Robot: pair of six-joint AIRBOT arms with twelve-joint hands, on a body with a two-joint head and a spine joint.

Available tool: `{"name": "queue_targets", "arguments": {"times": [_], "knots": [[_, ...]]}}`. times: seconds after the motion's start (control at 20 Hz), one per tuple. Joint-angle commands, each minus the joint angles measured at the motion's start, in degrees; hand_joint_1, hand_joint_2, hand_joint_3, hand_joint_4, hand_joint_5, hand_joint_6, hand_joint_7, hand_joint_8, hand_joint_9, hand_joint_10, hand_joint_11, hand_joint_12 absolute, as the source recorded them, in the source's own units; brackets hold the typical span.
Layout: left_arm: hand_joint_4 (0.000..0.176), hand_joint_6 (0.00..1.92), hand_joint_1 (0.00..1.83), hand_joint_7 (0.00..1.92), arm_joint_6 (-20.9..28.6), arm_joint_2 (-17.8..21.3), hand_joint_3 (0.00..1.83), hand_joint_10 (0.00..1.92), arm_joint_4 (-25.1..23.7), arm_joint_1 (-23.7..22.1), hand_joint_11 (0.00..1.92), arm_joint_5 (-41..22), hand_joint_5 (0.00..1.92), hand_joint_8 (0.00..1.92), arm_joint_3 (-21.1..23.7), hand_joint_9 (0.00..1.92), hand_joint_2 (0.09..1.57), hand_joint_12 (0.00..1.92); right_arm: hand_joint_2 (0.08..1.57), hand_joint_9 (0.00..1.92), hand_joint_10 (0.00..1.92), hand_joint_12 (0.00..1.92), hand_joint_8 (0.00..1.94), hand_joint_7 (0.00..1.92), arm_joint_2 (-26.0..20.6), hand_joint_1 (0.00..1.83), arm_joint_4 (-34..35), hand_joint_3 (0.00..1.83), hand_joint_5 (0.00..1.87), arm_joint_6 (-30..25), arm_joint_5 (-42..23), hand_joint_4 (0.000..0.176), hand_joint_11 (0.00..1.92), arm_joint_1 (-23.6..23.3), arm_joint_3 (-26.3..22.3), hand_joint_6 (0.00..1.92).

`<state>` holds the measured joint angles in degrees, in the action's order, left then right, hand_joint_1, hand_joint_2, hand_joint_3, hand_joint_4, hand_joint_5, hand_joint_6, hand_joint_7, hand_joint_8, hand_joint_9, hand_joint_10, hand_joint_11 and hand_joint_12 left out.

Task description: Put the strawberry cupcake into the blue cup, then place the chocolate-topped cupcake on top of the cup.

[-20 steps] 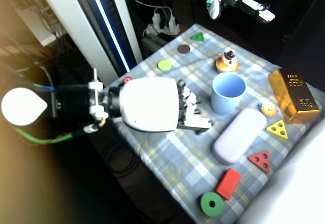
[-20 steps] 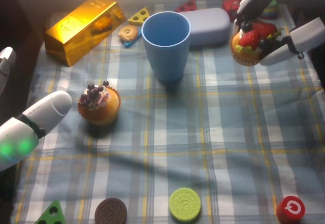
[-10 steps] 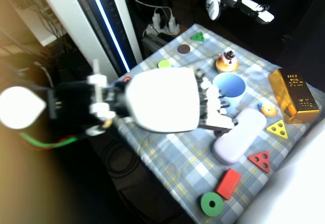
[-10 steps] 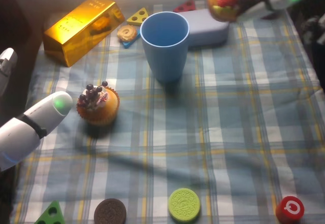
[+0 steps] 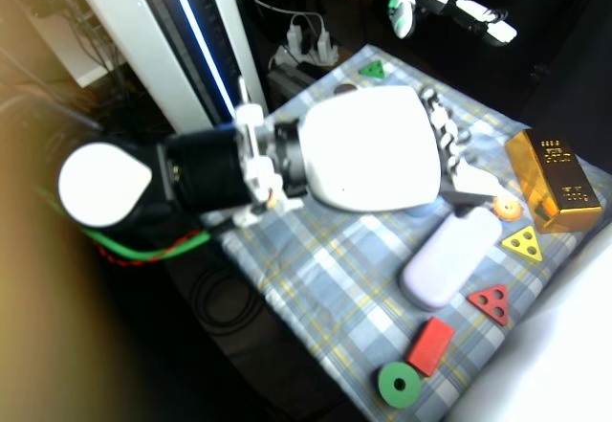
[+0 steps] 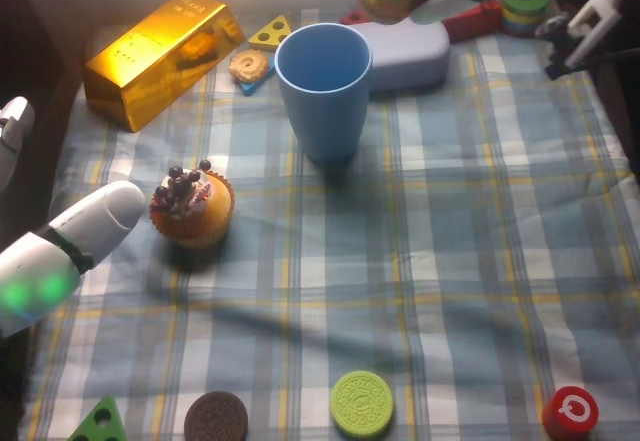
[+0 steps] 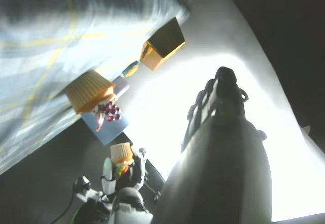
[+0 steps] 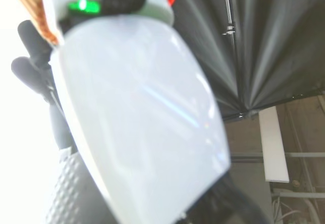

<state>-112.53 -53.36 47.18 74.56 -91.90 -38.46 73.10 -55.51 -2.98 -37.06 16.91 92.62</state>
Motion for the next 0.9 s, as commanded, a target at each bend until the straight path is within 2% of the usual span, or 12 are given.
{"name": "queue_targets", "arguments": {"times": [0.0, 0.05, 0.1, 0.2, 0.25, 0.3, 0.45, 0.55, 0.65, 0.7, 0.75, 0.85], "knots": [[0.029, 0.0, 0.0, 0.06, 0.12, -0.03, 0.0, 0.0, -2.3, -0.37, 0.0, -6.17, 0.06, 0.01, -0.36, 0.0, 0.82, 0.0, 1.13, 0.67, 1.28, 1.76, 0.06, 1.13, 0.64, 1.07, 4.09, 0.0, 0.94, -0.41, -4.94, 0.0, 0.48, -1.12, 0.18, 1.04], [0.029, 0.0, 0.0, 0.06, 0.12, -0.02, 0.0, 0.0, -2.3, -0.37, 0.0, -6.13, 0.06, 0.01, -0.37, 0.0, 0.82, 0.0, 1.13, 0.67, 1.28, 1.76, 0.06, 1.13, 1.09, 1.07, 4.13, 0.0, 0.94, -0.41, -5.04, 0.0, 0.48, -1.12, 0.35, 1.04], [0.028, 0.0, 0.0, 0.06, 0.12, -0.01, 0.0, 0.0, -2.32, -0.38, 0.0, -6.11, 0.06, 0.0, -0.38, 0.0, 0.81, 0.0, 1.1, 0.68, 1.41, 1.84, 0.5, 1.02, 1.6, 1.03, 4.13, 0.0, 1.0, -0.41, -5.14, 0.138, 0.49, -1.12, 0.61, 0.95], [0.018, 0.0, 0.0, 0.07, 0.12, 0.0, 0.0, 0.0, -2.33, -0.4, 0.0, -6.06, 0.06, 0.0, -0.39, 0.0, 0.81, 0.0, 1.1, 0.73, 1.47, 1.82, 0.94, 0.89, 2.35, 1.02, 4.35, 0.0, 1.01, -0.41, -5.3, 0.166, 0.56, -1.12, 1.03, 0.93], [0.018, 0.0, 0.0, 0.07, 0.12, 0.01, 0.0, 0.0, -2.34, -0.4, 0.0, -6.02, 0.06, 0.0, -0.39, 0.0, 0.81, 0.0, 1.1, 0.73, 1.47, 1.82, 0.94, 0.89, 2.71, 1.02, 4.49, 0.0, 1.01, -0.4, -5.38, 0.166, 0.56, -1.12, 1.25, 0.93], [0.003, 0.0, 0.0, 0.06, 0.12, 0.09, 0.0, 0.0, -2.39, -0.41, 0.0, -5.94, 0.06, 0.0, -0.37, 0.0, 0.83, 0.0, 1.01, 0.74, 1.29, 1.7, 0.84, 0.86, 3.02, 0.83, 4.64, 0.0, 1.02, -0.4, -5.46, 0.0, 0.55, -1.11, 1.42, 0.14], [0.03, 0.0, 0.0, 0.05, 0.12, 0.11, 0.0, 0.0, -2.44, -0.46, 0.0, -5.85, 0.05, 0.0, -0.42, 0.0, 0.81, 0.0, 1.06, 0.69, 1.39, 1.83, 0.95, 0.83, 3.93, 1.02, 4.96, 0.0, 1.08, -0.4, -5.53, 0.077, 0.48, -1.09, 1.83, 0.65], [0.037, 0.0, 0.0, 0.05, 0.12, 0.16, 0.0, 0.0, -2.44, -0.46, 0.0, -5.8, 0.04, 0.0, -0.39, 0.0, 0.81, 0.0, 1.11, 0.72, 1.67, 1.9, 1.3, 0.82, 4.64, 1.06, 4.97, 0.0, 0.99, -0.4, -5.54, 0.017, 0.58, -0.97, 2.12, 0.93], [0.043, 0.0, 0.0, 0.05, 0.12, 0.2, 0.0, 0.0, -2.44, -0.46, 0.0, -5.8, 0.05, 0.01, -0.4, 0.0, 0.81, 0.0, 1.11, 0.5, 1.72, 1.92, 1.38, 0.64, 5.17, 1.03, 5.09, 0.0, 0.97, -0.4, -5.55, 0.123, 0.41, -0.53, 2.31, 0.99], [0.043, 0.0, 0.0, 0.05, 0.12, 0.19, 0.0, 0.0, -2.45, -0.46, 0.0, -5.8, 0.05, 0.01, -0.4, 0.0, 0.81, 0.0, 1.11, 0.5, 1.72, 1.92, 1.38, 0.64, 5.33, 1.03, 5.13, 0.0, 0.97, -0.4, -5.55, 0.123, 0.41, -0.33, 2.35, 0.99], [0.028, 0.0, 0.0, 0.05, 0.12, 0.18, 0.0, 0.0, -2.48, -0.46, 0.0, -5.84, 0.05, 0.0, -0.4, 0.0, 0.82, 0.0, 1.14, 0.45, 1.55, 1.92, 1.2, 0.62, 5.5, 1.08, 5.2, 0.0, 0.92, -0.4, -5.55, 0.0, 0.26, -0.1, 2.45, 1.06], [0.029, 0.0, 0.0, 0.05, 0.12, 0.35, 0.0, 0.0, -2.6, -0.57, 0.0, -5.87, 0.05, 0.0, -0.48, 0.0, 0.81, 0.0, 1.18, 0.41, 1.29, 1.88, 0.88, 0.63, 5.72, 1.06, 5.48, 0.0, 0.85, -0.4, -5.55, 0.0, 0.13, 0.37, 2.59, 1.17]]}}
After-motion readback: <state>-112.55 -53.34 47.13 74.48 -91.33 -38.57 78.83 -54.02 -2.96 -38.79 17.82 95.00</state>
